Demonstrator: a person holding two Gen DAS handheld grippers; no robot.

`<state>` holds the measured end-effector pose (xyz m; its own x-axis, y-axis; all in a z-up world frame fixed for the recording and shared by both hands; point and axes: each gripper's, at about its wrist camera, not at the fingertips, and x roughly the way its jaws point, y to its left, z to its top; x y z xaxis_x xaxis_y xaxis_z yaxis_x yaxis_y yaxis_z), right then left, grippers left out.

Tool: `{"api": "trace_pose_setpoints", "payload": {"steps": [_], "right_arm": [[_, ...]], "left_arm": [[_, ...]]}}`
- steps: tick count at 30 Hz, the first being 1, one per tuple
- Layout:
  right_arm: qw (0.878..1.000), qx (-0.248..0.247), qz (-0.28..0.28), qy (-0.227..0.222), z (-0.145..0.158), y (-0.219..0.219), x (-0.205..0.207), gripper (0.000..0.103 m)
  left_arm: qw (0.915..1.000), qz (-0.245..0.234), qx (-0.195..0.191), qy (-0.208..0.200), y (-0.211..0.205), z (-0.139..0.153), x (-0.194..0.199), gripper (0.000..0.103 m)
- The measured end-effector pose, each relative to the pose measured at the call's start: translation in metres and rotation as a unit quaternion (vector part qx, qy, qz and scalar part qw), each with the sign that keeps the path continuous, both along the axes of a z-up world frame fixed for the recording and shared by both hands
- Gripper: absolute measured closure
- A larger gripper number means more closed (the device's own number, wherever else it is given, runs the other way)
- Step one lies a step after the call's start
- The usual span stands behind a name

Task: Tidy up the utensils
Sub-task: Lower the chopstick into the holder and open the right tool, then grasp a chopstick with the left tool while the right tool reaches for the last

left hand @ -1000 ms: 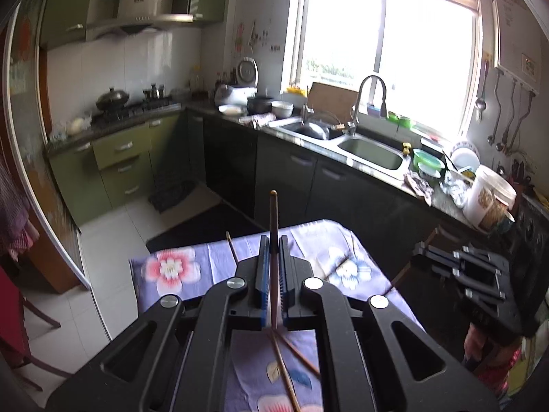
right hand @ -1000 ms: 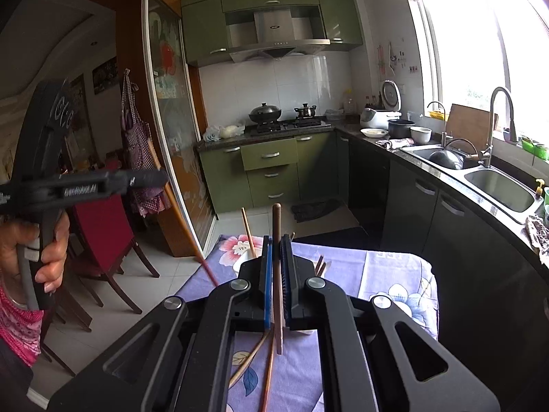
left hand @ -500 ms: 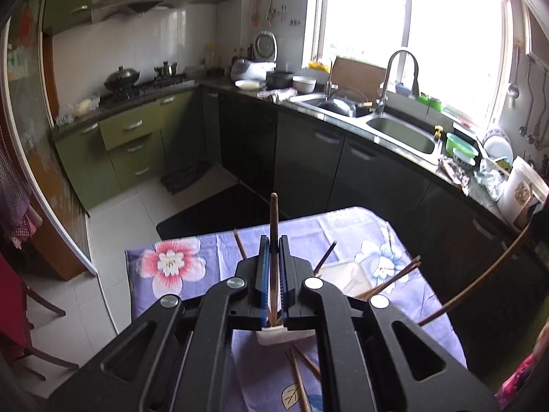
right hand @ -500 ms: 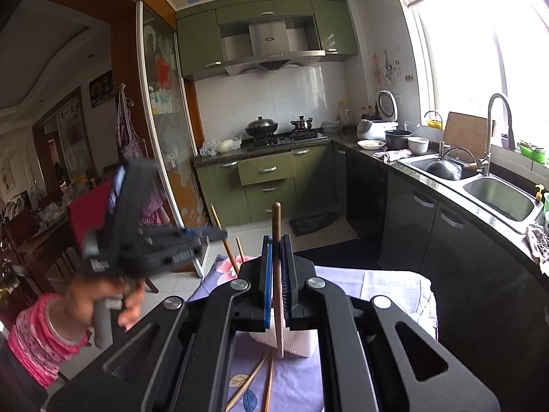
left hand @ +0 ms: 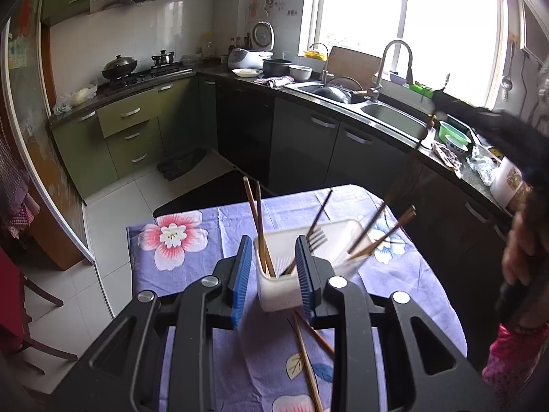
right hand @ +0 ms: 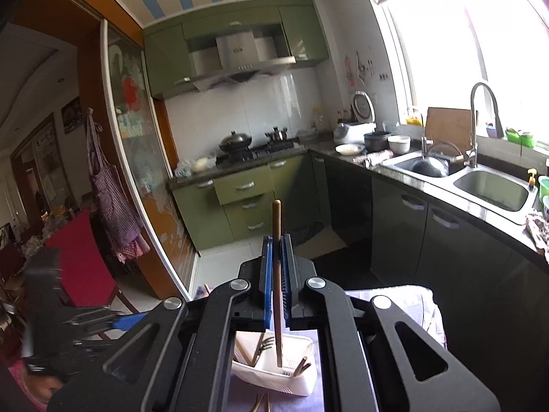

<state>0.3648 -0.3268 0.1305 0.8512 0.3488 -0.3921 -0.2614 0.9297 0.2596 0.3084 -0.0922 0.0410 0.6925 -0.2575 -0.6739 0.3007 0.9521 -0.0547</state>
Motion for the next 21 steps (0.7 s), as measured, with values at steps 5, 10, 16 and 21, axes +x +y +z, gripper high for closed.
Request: {"api": "trace_pose_setpoints", "payload": {"steps": [5,10,16,21], "right_arm": [[1.0,-0.006,0.003,0.027,-0.032,0.001,0.013,0.097],[0.999,-0.021,0.017,0.042,-0.05,0.006,0.017,0.096],[0.999,-0.027,0.024,0.011,-0.041,0.003,-0.01,0.096],[0.999,-0.039,0.038,0.005,-0.051,-0.01,-0.057,0.088]], "left_arm": [[0.9997,-0.009,0.01,0.019,0.003,-0.014,-0.013,0.072],[0.9989,-0.01,0.013,0.045,0.004,-0.033,-0.014,0.072],[0.9957,-0.011,0.024,0.089,-0.005,-0.07,-0.01,0.072],[0.9868,-0.02,0.037,0.156,-0.024,-0.123,-0.004,0.072]]}}
